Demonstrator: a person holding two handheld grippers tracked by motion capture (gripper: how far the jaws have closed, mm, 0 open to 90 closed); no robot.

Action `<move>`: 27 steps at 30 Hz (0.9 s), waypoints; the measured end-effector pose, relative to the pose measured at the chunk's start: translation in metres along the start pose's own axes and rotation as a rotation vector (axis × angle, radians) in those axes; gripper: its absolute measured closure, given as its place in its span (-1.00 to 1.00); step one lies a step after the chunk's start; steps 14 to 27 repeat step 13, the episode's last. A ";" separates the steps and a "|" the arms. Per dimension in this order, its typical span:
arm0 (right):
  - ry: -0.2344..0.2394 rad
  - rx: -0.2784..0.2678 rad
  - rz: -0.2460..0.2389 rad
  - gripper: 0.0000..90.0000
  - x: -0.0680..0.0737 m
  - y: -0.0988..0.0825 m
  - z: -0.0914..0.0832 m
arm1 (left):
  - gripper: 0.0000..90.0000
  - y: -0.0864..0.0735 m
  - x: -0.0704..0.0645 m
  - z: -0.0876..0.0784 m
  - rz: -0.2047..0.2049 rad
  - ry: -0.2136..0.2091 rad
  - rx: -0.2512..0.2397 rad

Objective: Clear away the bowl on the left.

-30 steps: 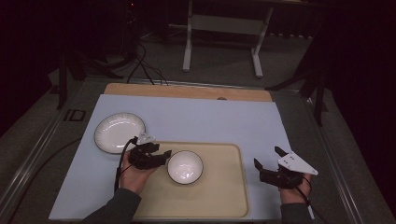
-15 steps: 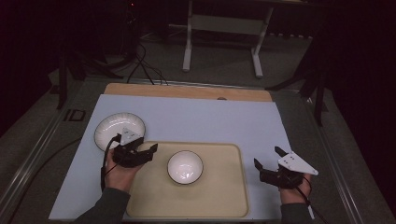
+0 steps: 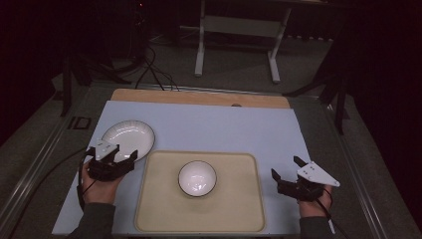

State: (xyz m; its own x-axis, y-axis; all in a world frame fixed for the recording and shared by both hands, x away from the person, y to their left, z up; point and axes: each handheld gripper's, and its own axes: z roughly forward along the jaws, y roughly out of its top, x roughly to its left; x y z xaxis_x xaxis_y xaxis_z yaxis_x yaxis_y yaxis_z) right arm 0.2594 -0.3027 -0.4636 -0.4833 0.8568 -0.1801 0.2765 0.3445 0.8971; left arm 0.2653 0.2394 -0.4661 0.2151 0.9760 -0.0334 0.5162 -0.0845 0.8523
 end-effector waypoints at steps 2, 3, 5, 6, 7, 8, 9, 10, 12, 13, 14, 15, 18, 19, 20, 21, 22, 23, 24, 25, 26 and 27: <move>-0.002 -0.001 0.002 -0.70 0.000 0.000 0.000 | -0.23 -0.003 0.008 -0.004 -0.013 0.026 -0.007; -0.003 -0.002 0.003 -0.70 -0.001 0.000 0.000 | -0.24 -0.004 0.011 -0.005 -0.006 0.050 -0.008; -0.003 -0.003 0.007 -0.70 -0.001 0.000 0.000 | -0.24 -0.006 0.017 -0.008 -0.002 0.088 -0.014; -0.004 -0.004 0.009 -0.70 -0.002 0.000 0.000 | -0.24 -0.006 0.021 -0.009 -0.014 0.097 -0.018; -0.005 -0.004 0.010 -0.70 -0.002 0.000 0.000 | -0.25 -0.007 0.025 -0.011 -0.031 0.103 -0.026; -0.008 -0.005 0.010 -0.70 -0.002 0.000 -0.001 | -0.25 -0.008 0.028 -0.012 -0.040 0.111 -0.027; -0.009 -0.005 0.010 -0.70 -0.002 0.000 -0.001 | -0.25 -0.009 0.031 -0.014 -0.050 0.119 -0.032; -0.010 -0.005 0.011 -0.70 -0.002 0.000 -0.001 | -0.25 -0.010 0.032 -0.015 -0.059 0.121 -0.035; -0.010 -0.003 0.014 -0.70 -0.003 0.000 -0.001 | -0.26 -0.011 0.037 -0.018 -0.073 0.131 -0.043; -0.011 -0.002 0.017 -0.70 -0.003 0.000 -0.001 | -0.26 -0.011 0.037 -0.018 -0.073 0.131 -0.043; -0.011 -0.002 0.017 -0.70 -0.003 0.000 -0.001 | -0.26 -0.011 0.037 -0.018 -0.073 0.131 -0.043; -0.011 -0.002 0.017 -0.70 -0.003 0.000 -0.001 | -0.26 -0.011 0.037 -0.018 -0.073 0.131 -0.043; -0.011 -0.002 0.017 -0.70 -0.003 0.000 -0.001 | -0.26 -0.011 0.037 -0.018 -0.073 0.131 -0.043; -0.011 -0.002 0.017 -0.70 -0.003 0.000 -0.001 | -0.26 -0.011 0.037 -0.018 -0.073 0.131 -0.043; -0.011 -0.002 0.017 -0.70 -0.003 0.000 -0.001 | -0.26 -0.011 0.037 -0.018 -0.073 0.131 -0.043; -0.011 -0.002 0.017 -0.70 -0.003 0.000 -0.001 | -0.26 -0.011 0.037 -0.018 -0.073 0.131 -0.043; -0.011 -0.002 0.017 -0.70 -0.003 0.000 -0.001 | -0.26 -0.011 0.037 -0.018 -0.073 0.131 -0.043; -0.011 -0.002 0.017 -0.70 -0.003 0.000 -0.001 | -0.26 -0.011 0.037 -0.018 -0.073 0.131 -0.043; -0.011 -0.002 0.017 -0.70 -0.003 0.000 -0.001 | -0.26 -0.011 0.037 -0.018 -0.073 0.131 -0.043; -0.011 -0.002 0.017 -0.70 -0.003 0.000 -0.001 | -0.26 -0.011 0.037 -0.018 -0.073 0.131 -0.043; -0.011 -0.002 0.017 -0.70 -0.003 0.000 -0.001 | -0.26 -0.011 0.037 -0.018 -0.073 0.131 -0.043; -0.011 -0.002 0.017 -0.70 -0.003 0.000 -0.001 | -0.26 -0.011 0.037 -0.018 -0.073 0.131 -0.043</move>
